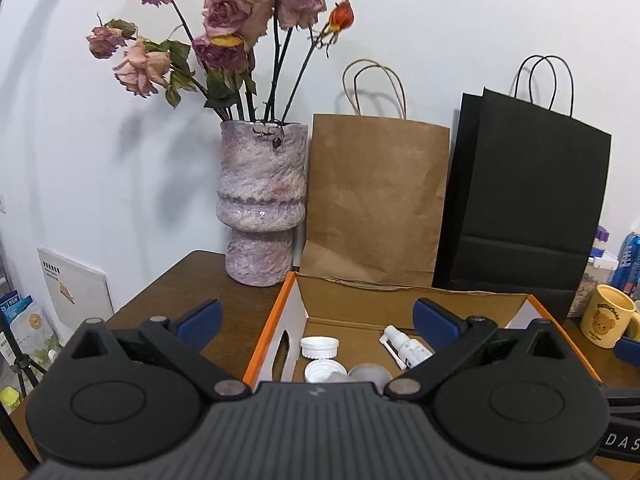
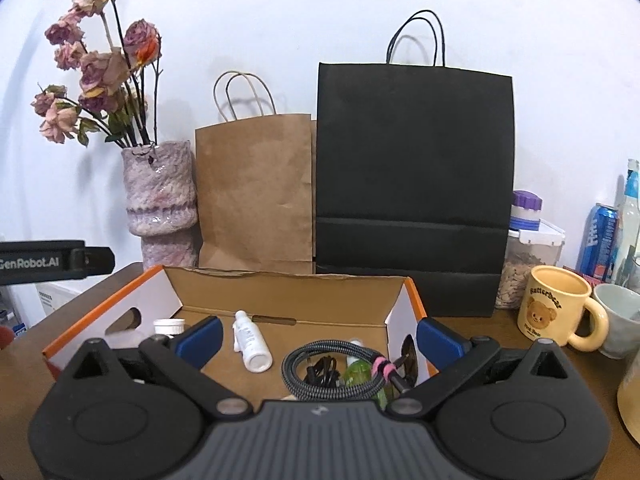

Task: Organize rigid objects
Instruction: 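Open left tool over the box while right tool releases the small cable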

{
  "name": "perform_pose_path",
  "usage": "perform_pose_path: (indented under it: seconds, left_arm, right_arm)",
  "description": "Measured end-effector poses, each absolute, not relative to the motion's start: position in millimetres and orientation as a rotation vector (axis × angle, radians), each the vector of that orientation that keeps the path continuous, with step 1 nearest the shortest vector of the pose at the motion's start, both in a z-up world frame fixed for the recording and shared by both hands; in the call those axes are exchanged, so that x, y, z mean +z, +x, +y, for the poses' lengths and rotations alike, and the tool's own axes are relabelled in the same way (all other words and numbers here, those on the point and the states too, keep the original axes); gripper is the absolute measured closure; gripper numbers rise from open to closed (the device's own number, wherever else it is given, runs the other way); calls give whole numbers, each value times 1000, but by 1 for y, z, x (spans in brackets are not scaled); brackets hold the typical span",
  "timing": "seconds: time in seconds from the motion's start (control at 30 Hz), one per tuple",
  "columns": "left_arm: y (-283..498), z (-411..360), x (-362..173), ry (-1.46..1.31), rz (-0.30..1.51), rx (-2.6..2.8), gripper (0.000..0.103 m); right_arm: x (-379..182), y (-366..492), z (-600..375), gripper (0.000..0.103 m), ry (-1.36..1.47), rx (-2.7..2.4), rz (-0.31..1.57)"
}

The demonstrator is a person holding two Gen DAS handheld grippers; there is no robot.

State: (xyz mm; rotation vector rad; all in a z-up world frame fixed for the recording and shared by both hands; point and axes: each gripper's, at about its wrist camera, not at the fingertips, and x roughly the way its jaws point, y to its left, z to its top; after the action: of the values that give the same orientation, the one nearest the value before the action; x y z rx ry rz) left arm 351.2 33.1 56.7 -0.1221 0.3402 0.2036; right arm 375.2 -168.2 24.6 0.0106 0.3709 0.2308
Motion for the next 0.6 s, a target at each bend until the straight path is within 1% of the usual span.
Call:
perform_pose_path:
  seconds: [0.4, 0.6]
  left_arm:
    - [287, 36, 72, -114, 324, 213, 0]
    - [254, 32, 77, -95, 348, 200, 0]
  right_arm:
    - [42, 318, -186, 0, 11, 233, 368]
    - [54, 282, -194, 0, 28, 241, 364]
